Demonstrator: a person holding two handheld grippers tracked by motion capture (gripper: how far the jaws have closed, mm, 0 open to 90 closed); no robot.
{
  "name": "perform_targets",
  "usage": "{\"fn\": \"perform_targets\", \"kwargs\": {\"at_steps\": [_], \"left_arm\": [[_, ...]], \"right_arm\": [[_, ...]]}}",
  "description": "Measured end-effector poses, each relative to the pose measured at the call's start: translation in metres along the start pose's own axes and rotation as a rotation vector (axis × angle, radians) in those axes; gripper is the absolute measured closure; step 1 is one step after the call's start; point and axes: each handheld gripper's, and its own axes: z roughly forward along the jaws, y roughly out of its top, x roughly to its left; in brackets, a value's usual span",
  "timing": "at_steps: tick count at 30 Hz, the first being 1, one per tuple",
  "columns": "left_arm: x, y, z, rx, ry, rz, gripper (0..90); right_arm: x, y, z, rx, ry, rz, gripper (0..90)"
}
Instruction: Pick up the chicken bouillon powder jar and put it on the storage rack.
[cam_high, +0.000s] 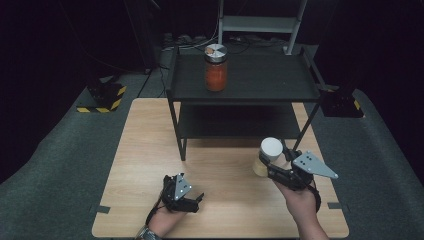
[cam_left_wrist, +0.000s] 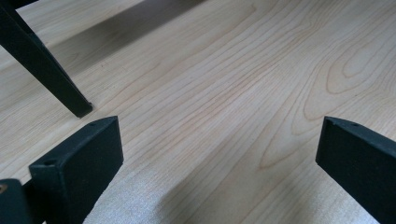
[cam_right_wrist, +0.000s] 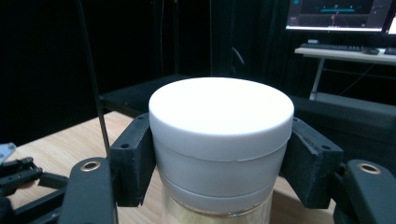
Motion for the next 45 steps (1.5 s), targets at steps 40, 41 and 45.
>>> {"fn": "perform_targets", "kwargs": {"at_steps": [40,41,45], "left_arm": [[0.003,-0.001,0.000,-0.003,-0.011,-0.004,0.9],[0.003,0.000,0.000,-0.002,-0.012,-0.004,0.9],[0.003,0.000,0.000,-0.002,-0.011,-0.003,0.9]], "right_arm": [[-0.008,0.098,-0.010,-0.125,-0.024,-0.014,33.2],[-0.008,0.100,-0.009,-0.127,-0.023,-0.014,33.2],[-0.007,0.115,-0.008,-0.137,-0.018,-0.027,33.2]]}}
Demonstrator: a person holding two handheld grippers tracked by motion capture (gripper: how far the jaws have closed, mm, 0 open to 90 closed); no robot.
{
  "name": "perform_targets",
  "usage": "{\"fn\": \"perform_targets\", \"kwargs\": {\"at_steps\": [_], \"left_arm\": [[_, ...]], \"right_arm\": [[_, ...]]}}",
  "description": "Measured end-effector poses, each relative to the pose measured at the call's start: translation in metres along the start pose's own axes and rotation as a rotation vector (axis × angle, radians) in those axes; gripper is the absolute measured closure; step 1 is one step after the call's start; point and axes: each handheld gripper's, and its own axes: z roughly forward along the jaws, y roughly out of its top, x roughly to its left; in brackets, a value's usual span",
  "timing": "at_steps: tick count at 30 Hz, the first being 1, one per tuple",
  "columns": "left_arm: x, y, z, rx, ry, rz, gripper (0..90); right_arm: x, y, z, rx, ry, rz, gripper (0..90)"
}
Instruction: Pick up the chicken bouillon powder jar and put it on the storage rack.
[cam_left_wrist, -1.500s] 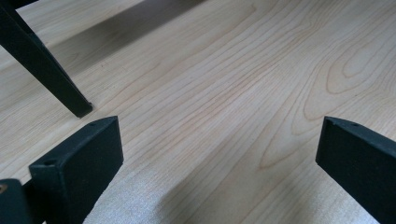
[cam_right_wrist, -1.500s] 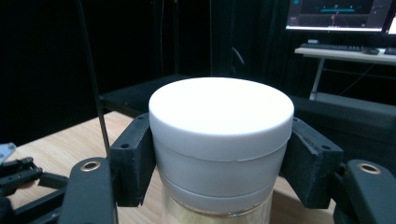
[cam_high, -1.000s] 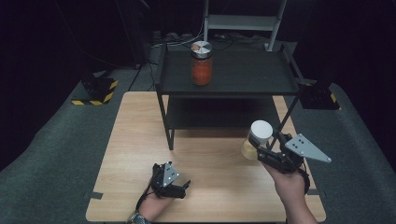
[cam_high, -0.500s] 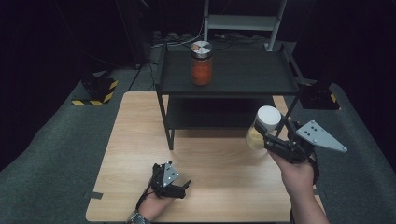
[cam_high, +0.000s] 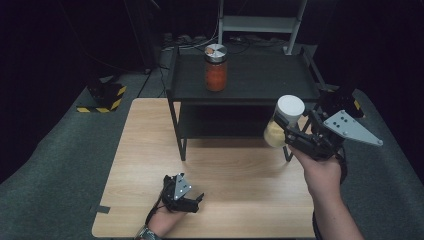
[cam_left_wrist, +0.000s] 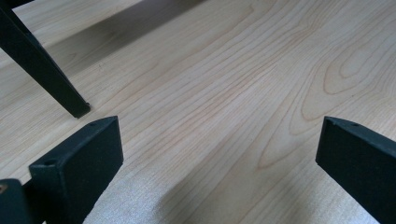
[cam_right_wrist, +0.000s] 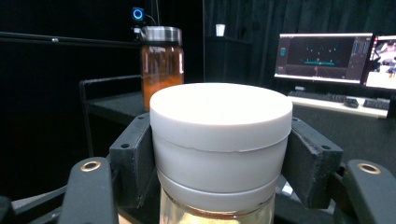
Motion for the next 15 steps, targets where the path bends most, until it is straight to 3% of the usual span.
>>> {"fn": "perform_targets", "kwargs": {"at_steps": [15], "left_arm": [[0.001,-0.001,0.000,-0.004,-0.003,-0.005,0.9]], "right_arm": [[-0.007,0.025,0.009,-0.038,-0.024,0.031,33.2]]}}
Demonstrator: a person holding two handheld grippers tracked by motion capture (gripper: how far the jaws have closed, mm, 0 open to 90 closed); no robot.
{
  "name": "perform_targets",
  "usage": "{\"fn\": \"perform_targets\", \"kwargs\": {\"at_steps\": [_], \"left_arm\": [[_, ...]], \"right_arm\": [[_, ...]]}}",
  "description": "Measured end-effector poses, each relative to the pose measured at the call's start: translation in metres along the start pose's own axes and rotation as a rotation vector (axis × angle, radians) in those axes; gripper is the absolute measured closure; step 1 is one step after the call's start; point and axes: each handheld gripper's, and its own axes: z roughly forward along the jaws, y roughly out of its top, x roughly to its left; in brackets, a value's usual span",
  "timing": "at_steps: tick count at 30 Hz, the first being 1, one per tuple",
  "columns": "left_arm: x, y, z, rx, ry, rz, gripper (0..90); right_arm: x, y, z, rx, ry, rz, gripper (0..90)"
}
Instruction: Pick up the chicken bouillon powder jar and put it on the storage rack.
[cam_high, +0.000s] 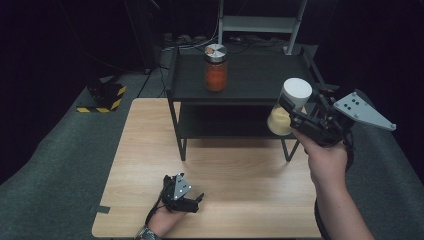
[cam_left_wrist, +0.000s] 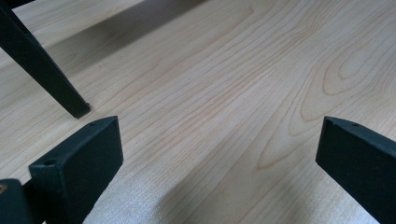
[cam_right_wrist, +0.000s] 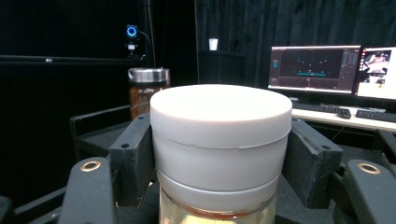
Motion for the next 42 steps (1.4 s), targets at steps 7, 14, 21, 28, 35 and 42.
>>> {"fn": "perform_targets", "kwargs": {"at_steps": [7,14,21,28,35,42], "left_arm": [[0.000,0.000,0.000,-0.003,0.001,0.000,0.9],[0.000,0.000,0.000,-0.002,-0.001,0.000,0.9],[0.001,-0.001,0.000,-0.004,-0.006,-0.002,0.9],[0.002,-0.001,-0.001,-0.004,-0.009,-0.008,0.9],[0.002,-0.001,-0.001,-0.005,-0.008,-0.005,0.9],[0.003,-0.002,-0.001,-0.007,-0.012,-0.013,0.9]], "right_arm": [[0.000,0.014,0.009,-0.014,-0.023,-0.016,33.2],[-0.001,0.023,0.019,-0.020,-0.047,-0.007,33.2],[-0.003,0.033,0.033,-0.024,-0.071,-0.011,33.2],[-0.007,0.037,0.045,-0.028,-0.090,-0.020,33.2],[-0.012,0.031,0.057,-0.054,-0.102,-0.030,33.2],[-0.016,0.025,0.072,-0.061,-0.104,-0.029,33.2]]}}
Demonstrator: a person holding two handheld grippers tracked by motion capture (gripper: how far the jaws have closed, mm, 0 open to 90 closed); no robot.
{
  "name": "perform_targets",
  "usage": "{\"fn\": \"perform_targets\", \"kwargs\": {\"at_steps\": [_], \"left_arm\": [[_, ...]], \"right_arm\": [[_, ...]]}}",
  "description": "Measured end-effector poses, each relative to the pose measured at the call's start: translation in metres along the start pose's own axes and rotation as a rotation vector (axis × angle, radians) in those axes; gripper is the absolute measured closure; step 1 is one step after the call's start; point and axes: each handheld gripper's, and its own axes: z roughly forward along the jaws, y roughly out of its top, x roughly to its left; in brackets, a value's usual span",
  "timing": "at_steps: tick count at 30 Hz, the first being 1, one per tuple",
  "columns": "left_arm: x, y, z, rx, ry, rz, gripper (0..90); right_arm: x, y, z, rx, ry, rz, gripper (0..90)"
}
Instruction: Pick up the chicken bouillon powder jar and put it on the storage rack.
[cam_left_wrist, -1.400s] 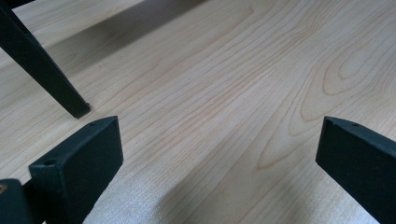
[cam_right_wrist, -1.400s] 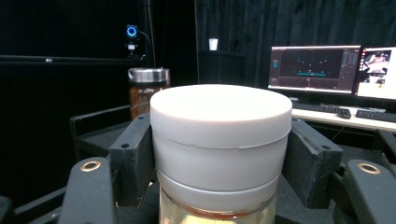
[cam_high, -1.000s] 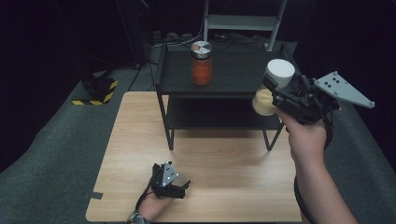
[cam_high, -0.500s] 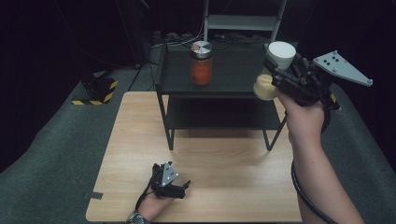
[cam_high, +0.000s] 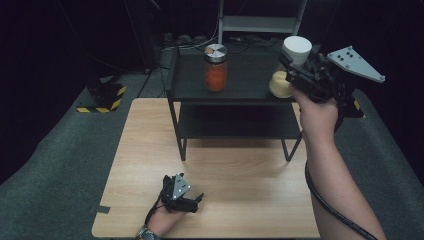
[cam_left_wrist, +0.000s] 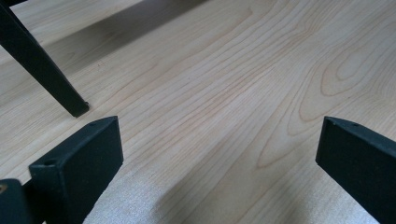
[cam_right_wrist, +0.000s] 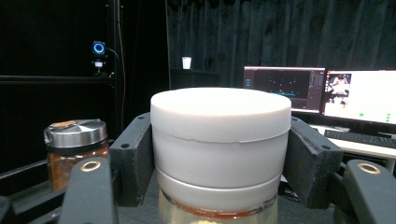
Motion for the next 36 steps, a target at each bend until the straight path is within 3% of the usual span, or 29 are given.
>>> {"fn": "perform_targets", "kwargs": {"at_steps": [15,36], "left_arm": [[0.001,-0.001,-0.001,-0.006,-0.006,0.001,0.9],[0.002,-0.001,-0.001,-0.007,-0.010,-0.001,0.9]], "right_arm": [[-0.001,-0.009,0.029,0.015,0.002,0.006,33.2],[-0.003,-0.013,0.038,0.022,0.000,0.018,32.7]]}}
